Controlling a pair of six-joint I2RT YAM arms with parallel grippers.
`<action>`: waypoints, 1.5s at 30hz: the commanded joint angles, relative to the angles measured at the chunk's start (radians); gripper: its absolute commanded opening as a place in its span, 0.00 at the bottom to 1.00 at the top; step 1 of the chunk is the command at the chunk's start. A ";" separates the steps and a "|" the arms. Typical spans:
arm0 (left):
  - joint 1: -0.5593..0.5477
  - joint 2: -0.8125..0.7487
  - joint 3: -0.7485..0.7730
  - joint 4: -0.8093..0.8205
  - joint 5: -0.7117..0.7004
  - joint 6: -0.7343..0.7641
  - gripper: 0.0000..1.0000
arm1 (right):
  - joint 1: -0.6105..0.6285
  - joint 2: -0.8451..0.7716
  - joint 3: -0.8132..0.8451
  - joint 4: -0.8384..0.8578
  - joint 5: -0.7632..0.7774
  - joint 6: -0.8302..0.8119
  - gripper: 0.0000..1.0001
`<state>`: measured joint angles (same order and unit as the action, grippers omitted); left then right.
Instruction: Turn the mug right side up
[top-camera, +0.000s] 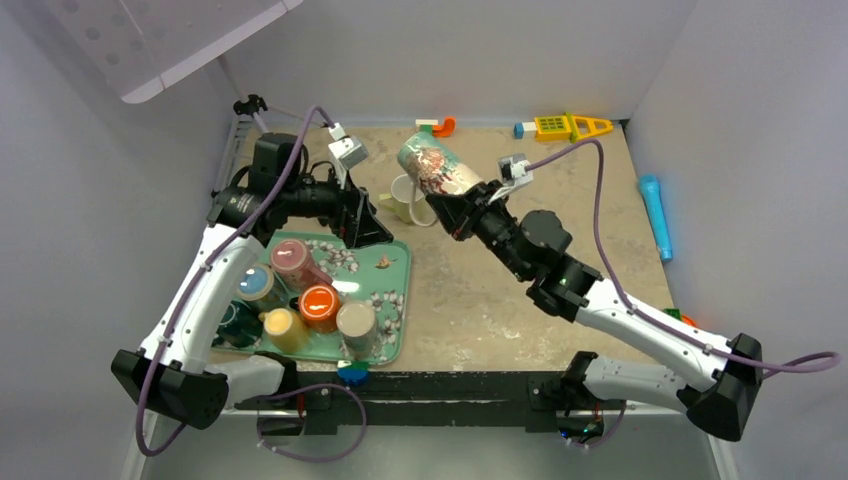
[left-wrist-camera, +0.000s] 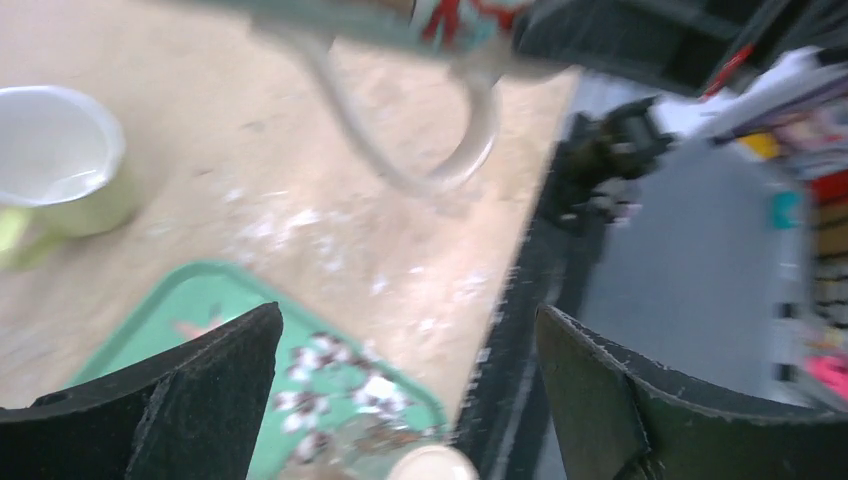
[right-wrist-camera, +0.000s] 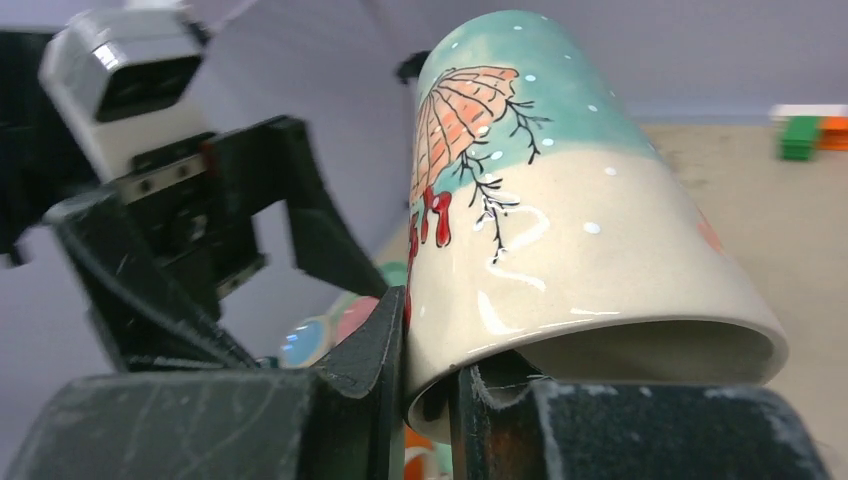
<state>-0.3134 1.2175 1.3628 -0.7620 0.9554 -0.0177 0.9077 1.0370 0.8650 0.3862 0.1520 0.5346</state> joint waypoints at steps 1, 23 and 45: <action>0.010 0.001 0.042 -0.135 -0.382 0.273 1.00 | -0.041 0.023 0.243 -0.268 0.313 -0.173 0.00; -0.079 -0.047 -0.098 -0.611 -0.528 0.590 0.92 | -0.421 0.911 0.944 -1.088 -0.055 -0.414 0.00; -0.284 -0.088 -0.166 -0.602 -0.517 0.591 1.00 | -0.423 0.818 1.045 -1.033 0.023 -0.409 0.73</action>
<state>-0.5503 1.1488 1.2327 -1.3693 0.4343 0.5373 0.4850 2.0365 1.9625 -0.7635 0.1402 0.1188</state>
